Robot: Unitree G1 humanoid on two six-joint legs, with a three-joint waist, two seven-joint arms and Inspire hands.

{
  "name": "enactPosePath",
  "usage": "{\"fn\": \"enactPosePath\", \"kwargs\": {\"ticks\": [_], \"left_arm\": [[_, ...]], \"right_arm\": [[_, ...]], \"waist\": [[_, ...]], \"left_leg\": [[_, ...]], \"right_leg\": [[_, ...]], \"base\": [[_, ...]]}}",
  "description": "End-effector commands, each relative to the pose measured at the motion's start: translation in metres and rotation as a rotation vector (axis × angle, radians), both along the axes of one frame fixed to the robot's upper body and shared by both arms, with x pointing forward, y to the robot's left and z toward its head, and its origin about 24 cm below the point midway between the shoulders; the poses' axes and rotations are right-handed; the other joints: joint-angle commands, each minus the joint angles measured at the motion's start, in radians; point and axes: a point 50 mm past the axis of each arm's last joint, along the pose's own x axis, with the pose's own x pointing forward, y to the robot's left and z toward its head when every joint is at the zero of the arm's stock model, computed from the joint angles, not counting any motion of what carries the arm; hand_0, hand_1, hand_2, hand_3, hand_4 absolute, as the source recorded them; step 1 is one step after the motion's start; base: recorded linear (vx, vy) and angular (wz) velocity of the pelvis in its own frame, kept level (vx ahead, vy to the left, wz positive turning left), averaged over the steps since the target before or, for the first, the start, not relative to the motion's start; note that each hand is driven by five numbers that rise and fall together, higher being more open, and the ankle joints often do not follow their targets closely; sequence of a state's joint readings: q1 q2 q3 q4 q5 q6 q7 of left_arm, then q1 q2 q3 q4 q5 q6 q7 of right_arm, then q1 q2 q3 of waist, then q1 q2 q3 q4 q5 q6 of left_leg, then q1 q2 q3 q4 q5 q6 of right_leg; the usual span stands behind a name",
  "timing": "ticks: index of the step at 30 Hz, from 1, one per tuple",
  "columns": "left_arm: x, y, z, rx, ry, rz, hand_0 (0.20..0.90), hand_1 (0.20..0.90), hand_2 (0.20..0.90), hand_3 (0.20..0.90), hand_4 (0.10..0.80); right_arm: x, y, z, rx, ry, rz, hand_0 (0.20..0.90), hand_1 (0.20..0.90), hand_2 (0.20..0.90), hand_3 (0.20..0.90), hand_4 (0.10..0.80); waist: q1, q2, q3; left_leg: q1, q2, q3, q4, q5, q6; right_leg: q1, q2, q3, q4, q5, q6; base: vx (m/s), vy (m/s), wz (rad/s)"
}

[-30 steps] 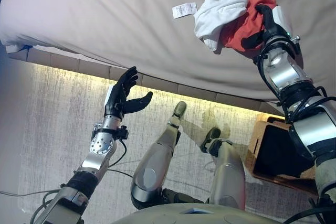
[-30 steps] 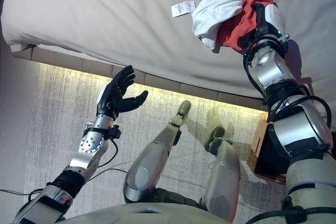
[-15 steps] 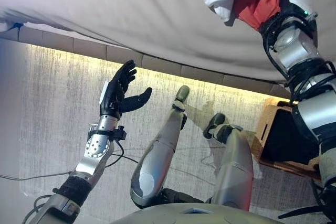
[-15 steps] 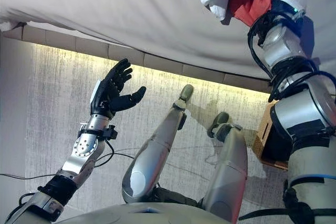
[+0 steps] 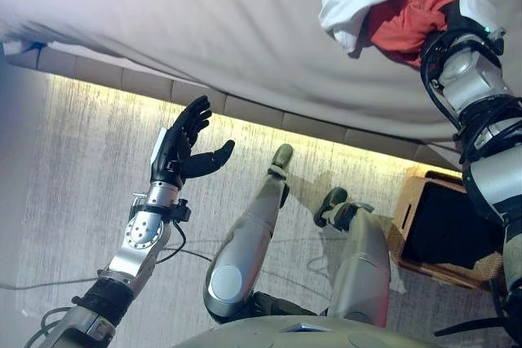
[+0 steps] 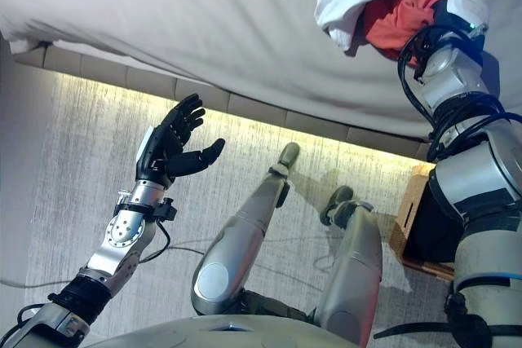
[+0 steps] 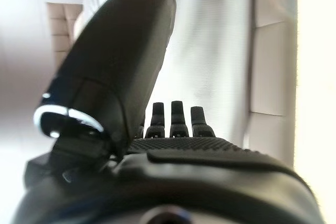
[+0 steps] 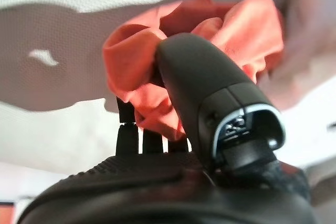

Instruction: Pick up the clothes from the bed and place them into the basket

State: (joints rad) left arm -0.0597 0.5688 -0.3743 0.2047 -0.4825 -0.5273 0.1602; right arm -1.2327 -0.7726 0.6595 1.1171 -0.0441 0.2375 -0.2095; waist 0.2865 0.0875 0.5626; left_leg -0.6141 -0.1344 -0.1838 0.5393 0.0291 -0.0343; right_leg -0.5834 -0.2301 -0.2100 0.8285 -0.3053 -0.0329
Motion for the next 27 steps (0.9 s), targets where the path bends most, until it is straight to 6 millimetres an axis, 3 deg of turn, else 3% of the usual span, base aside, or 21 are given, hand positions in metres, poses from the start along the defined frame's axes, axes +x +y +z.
{"fn": "enactPosePath", "kwargs": {"ticks": [1, 15, 20, 27], "left_arm": [[0.002, 0.008, 0.039, -0.063, -0.219, 0.011, 0.900, 0.900, 0.900, 0.900, 0.800], [0.006, 0.002, 0.020, -0.049, -0.115, 0.018, 0.900, 0.900, 0.900, 0.900, 0.800], [0.007, 0.001, 0.013, -0.063, -0.096, 0.017, 0.900, 0.900, 0.900, 0.900, 0.800], [0.017, -0.003, 0.018, -0.084, -0.133, -0.001, 0.900, 0.900, 0.900, 0.900, 0.800]], "right_arm": [[-0.020, -0.024, 0.066, -0.093, -0.232, -0.026, 0.300, 0.300, 0.300, 0.200, 0.100], [-0.051, -0.048, 0.092, -0.108, -0.311, 0.072, 0.300, 0.300, 0.300, 0.200, 0.100], [-0.064, -0.063, 0.075, -0.119, -0.240, 0.079, 0.300, 0.300, 0.300, 0.200, 0.100], [-0.082, -0.085, 0.041, -0.117, -0.182, 0.035, 0.300, 0.300, 0.300, 0.200, 0.100]], "waist": [[-0.022, -0.022, -0.045], [-0.167, -0.126, -0.292], [-0.228, -0.143, -0.378], [-0.296, -0.146, -0.421]], "left_leg": [[0.135, 0.004, 0.080, 0.108, -0.202, 0.060], [0.516, 0.083, 0.178, -0.235, -0.152, 0.042], [0.620, 0.107, 0.216, -0.373, -0.137, 0.042], [0.707, 0.129, 0.238, -0.554, -0.083, 0.033]], "right_leg": [[0.169, 0.072, -0.055, -0.135, 0.070, -0.017], [0.536, 0.143, 0.031, -0.582, 0.184, 0.017], [0.594, 0.164, 0.104, -0.678, 0.241, 0.043], [0.621, 0.182, 0.187, -0.792, 0.316, 0.078]], "base": [[-0.028, 0.026, -0.22], [0.067, -0.001, -0.27], [0.045, 0.032, -0.33], [-0.061, 0.037, -0.30]]}}
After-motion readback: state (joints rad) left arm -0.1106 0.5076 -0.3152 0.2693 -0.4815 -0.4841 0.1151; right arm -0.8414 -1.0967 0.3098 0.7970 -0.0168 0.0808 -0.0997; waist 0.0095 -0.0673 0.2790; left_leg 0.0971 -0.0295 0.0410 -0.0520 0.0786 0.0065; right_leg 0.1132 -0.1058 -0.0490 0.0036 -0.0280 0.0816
